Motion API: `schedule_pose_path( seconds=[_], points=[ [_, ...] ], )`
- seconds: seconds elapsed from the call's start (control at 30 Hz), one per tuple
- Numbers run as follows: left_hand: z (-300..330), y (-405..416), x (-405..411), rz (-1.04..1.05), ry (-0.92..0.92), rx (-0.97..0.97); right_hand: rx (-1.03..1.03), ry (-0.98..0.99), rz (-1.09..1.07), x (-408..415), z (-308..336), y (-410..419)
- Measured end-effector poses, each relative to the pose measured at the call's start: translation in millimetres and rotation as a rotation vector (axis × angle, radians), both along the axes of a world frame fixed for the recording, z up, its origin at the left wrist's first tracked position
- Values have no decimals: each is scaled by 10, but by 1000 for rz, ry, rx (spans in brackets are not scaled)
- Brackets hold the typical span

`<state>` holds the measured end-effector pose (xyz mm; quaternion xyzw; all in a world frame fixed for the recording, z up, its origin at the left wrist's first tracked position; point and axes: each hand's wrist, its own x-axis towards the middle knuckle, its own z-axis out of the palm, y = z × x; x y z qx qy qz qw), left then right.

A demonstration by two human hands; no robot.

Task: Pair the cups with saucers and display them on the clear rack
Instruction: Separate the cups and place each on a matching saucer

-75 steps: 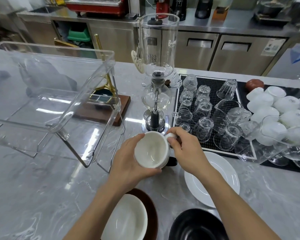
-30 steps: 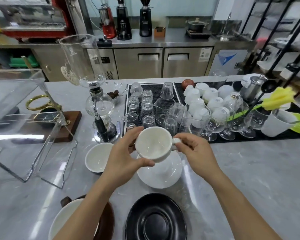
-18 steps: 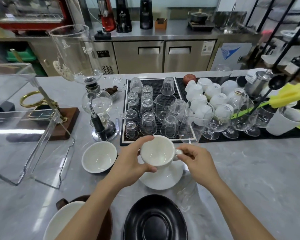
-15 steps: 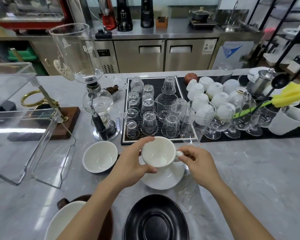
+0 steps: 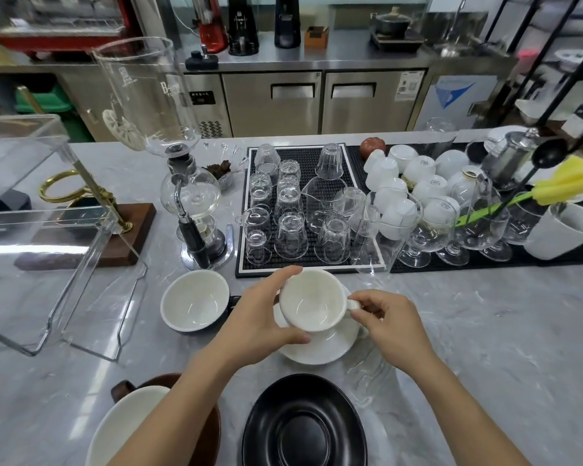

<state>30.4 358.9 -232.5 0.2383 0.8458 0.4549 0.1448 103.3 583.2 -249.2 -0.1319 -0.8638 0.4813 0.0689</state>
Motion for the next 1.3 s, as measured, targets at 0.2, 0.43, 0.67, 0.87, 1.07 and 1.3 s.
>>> schedule_pose_path(
  seconds=[0.2,0.43,0.67,0.87,1.07,1.3],
  points=[
    [5,-9,5,5,-33,-9,-10,-19,2,22,15,-11],
    [-4,22,-21,-4,55,-103,46,-17,-21,18,24,-61],
    [-7,13,-17,-8,59,-82,67,-23,-16,50,107,-93],
    [31,-66,71,25,89,-74,70,-48,-9,138,294,-138],
    [201,-283,138,121,243,-89,135,7,-28,155,537,-235],
    [317,-710,139,243,380,-185,242,102,162,-45,696,-592]
  ],
)
